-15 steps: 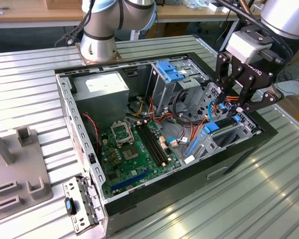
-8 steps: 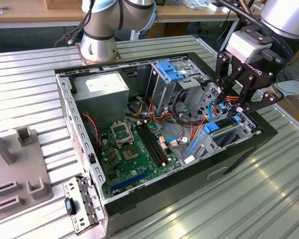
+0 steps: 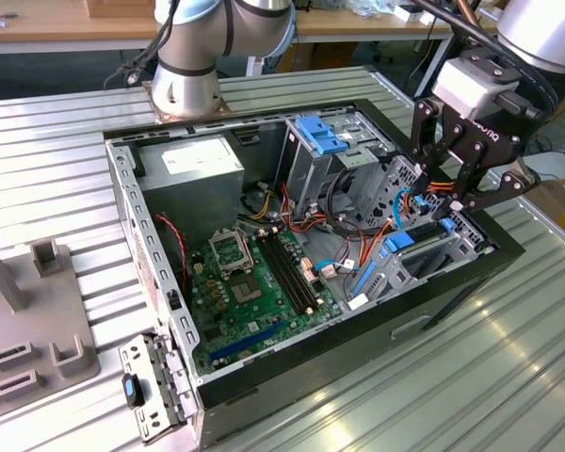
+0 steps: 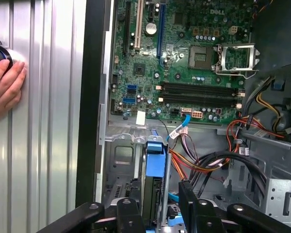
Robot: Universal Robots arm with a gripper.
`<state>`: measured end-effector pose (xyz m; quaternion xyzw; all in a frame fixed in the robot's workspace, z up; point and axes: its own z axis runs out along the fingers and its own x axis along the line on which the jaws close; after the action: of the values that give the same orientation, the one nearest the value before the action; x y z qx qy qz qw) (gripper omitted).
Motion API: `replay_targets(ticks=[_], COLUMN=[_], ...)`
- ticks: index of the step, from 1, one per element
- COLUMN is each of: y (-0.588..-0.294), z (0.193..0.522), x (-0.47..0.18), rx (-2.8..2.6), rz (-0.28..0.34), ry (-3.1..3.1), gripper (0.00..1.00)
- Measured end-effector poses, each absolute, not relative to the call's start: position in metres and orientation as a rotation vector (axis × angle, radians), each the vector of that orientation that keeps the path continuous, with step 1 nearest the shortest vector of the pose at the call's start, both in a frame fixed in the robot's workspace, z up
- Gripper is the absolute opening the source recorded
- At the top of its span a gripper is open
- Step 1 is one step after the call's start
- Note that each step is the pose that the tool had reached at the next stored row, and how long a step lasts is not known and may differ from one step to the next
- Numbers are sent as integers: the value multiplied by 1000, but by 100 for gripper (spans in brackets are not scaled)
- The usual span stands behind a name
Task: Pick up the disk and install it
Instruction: 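Insert the disk into the insertion slot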
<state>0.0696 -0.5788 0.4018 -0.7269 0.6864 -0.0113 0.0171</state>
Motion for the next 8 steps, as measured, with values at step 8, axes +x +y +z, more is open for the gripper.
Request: replay_targets(ticks=[8], y=[-571], z=[400], x=[74], rx=[-2259], rz=[-35], ry=[2133], gripper=[44])
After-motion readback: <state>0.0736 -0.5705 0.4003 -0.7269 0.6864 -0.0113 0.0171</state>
